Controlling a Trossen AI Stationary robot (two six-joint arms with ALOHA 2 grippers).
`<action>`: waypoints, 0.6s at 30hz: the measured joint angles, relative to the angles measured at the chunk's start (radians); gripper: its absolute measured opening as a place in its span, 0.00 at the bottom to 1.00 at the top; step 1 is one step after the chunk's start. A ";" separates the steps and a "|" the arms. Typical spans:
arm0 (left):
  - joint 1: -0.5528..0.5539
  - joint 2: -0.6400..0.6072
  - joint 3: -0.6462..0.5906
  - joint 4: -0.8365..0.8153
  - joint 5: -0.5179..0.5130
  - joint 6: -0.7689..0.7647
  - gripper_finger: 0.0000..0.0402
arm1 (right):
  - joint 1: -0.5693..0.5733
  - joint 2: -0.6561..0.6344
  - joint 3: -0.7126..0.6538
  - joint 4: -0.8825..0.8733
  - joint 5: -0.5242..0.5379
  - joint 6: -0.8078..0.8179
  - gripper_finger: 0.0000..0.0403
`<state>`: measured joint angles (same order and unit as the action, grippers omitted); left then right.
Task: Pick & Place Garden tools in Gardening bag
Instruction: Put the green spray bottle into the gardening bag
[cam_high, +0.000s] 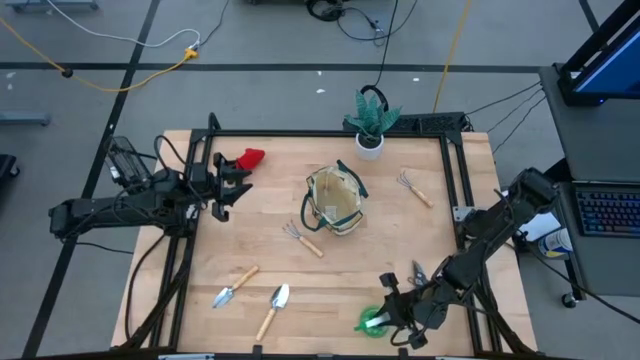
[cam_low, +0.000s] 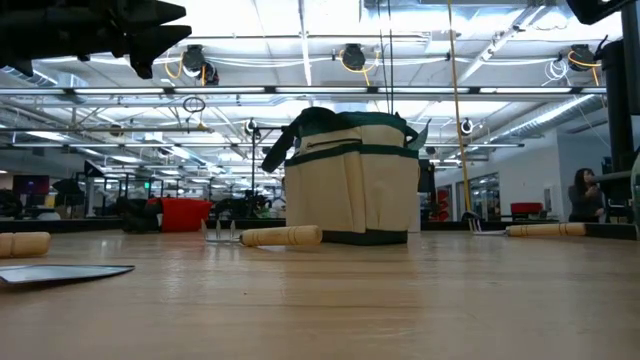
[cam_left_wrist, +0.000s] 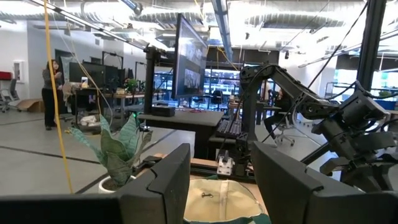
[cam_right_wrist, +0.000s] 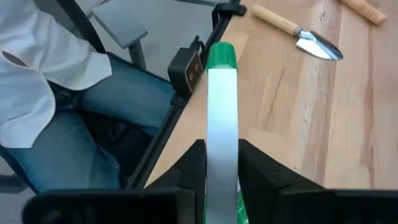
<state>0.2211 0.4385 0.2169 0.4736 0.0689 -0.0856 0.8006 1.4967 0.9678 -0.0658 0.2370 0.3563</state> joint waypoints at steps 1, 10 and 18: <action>0.000 0.000 0.000 0.000 0.000 0.000 0.44 | -0.005 0.000 -0.003 0.000 0.006 -0.008 0.13; 0.000 0.000 0.000 0.000 0.000 0.000 0.44 | -0.066 -0.035 -0.008 -0.013 0.047 -0.059 0.13; 0.000 0.000 0.000 -0.007 0.000 0.001 0.44 | -0.129 -0.204 -0.009 -0.018 0.045 -0.270 0.12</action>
<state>0.2210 0.4385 0.2169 0.4665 0.0689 -0.0842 0.6713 1.2924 0.9588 -0.0834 0.2821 0.0865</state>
